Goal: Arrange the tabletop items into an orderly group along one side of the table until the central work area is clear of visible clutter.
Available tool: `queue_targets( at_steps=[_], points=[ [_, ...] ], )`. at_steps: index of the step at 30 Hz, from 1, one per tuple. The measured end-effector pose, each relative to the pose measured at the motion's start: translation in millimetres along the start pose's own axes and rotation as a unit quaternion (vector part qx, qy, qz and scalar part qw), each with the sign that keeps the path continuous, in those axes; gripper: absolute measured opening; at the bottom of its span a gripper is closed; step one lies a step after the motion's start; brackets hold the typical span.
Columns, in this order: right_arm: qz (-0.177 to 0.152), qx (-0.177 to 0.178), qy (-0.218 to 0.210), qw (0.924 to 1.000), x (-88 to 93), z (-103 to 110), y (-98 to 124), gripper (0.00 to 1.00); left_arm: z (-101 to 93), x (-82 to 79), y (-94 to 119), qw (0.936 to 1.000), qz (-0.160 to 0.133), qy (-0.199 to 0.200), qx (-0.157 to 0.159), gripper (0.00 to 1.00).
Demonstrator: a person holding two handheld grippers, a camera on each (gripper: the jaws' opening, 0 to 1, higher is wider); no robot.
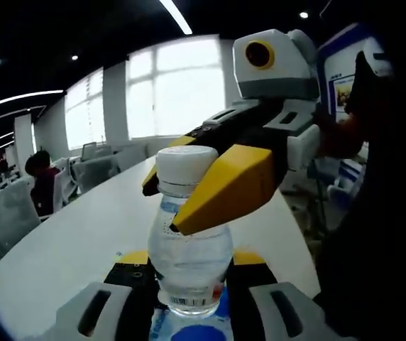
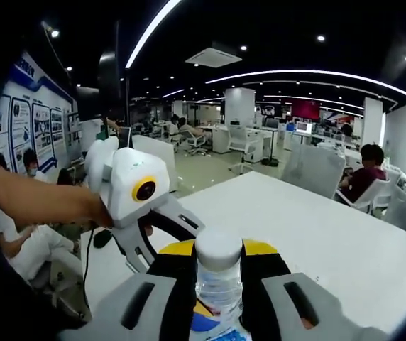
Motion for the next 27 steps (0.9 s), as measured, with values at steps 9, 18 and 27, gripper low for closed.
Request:
queue_targets(
  at_steps=[9,18,27],
  points=[
    [0.002,0.003,0.000,1.0000,-4.2,-5,-28,0.17,28.5,3.9,9,1.0000,-0.003,-0.006,0.002,0.36],
    [0.010,0.009,-0.001,0.9999,-1.5,-7,-56,0.17,55.2,14.4,12,1.0000,0.000,-0.003,0.003,0.36],
    [0.021,0.010,-0.013,0.9996,10.1,-12,-90,0.17,83.1,32.0,11,0.9999,0.013,-0.002,0.007,0.36]
  ],
)
Point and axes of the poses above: the point that each gripper's makers call its tool centre point, and the gripper's own axes: y roughly backward along the fingers, z roughly to its left, x roughly out of its underside, the point moved 1 cm from there along y, roughly backward along the fingers, and after that the axes turned 13 degrees about y, right-handed, at the moved point
